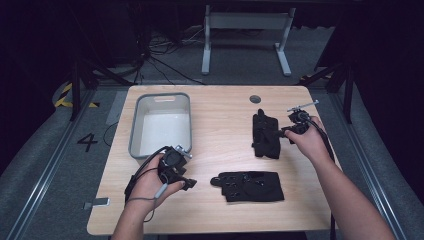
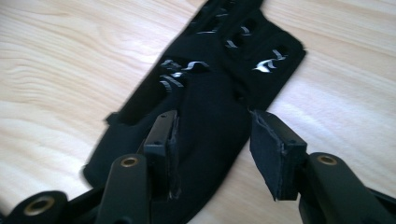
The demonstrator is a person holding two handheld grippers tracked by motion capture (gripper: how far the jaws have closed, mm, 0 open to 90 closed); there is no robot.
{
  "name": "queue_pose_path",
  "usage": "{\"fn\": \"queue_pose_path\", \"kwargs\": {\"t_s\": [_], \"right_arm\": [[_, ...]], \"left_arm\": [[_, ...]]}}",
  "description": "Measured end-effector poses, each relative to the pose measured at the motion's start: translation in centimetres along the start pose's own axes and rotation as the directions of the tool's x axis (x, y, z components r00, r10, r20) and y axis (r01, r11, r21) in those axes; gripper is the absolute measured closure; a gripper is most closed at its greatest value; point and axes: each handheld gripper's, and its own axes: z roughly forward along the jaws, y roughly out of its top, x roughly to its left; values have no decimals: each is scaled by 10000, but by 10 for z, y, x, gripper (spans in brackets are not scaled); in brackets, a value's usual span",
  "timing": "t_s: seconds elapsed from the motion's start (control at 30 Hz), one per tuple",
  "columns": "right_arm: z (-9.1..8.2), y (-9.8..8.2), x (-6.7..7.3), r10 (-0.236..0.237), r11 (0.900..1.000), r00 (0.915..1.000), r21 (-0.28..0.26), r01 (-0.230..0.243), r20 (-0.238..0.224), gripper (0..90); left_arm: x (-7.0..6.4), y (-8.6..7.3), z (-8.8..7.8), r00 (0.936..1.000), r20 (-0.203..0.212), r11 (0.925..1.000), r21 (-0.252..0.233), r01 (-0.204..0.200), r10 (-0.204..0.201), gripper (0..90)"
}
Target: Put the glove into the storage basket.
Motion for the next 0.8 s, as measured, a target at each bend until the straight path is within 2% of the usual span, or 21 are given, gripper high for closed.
{"fn": "queue_pose_path", "kwargs": {"t_s": [0.13,0.17,0.3,0.37,0.4,0.57,0.73,0.8], "right_arm": [[6,1,-5,131,9998,9997,157,-134,195,510],[11,1,-9,409,9989,9991,235,-412,145,508],[17,-1,-11,660,9970,9977,386,-667,181,517],[23,-3,-12,740,9951,9970,642,-755,241,555],[25,-3,-12,932,9930,9954,709,-946,223,568],[30,-5,-13,1298,9870,9915,940,-1303,113,593],[32,-5,-13,1381,9858,9904,945,-1385,113,602],[32,-4,-11,1245,9869,9918,1005,-1266,273,612]], "left_arm": [[0,1,1,10000,-9,10000,27,-23,23,428],[1,2,2,10000,-4,10000,44,-37,37,426],[1,2,3,10000,5,10000,81,39,-39,422],[0,3,4,10000,4,9999,124,-5,5,422],[0,3,4,10000,14,9999,119,-6,6,422],[0,3,4,10000,-11,9998,185,67,-67,414],[0,2,5,10000,2,9998,193,65,-65,414],[0,2,5,10000,-8,9998,204,90,-90,414]]}}
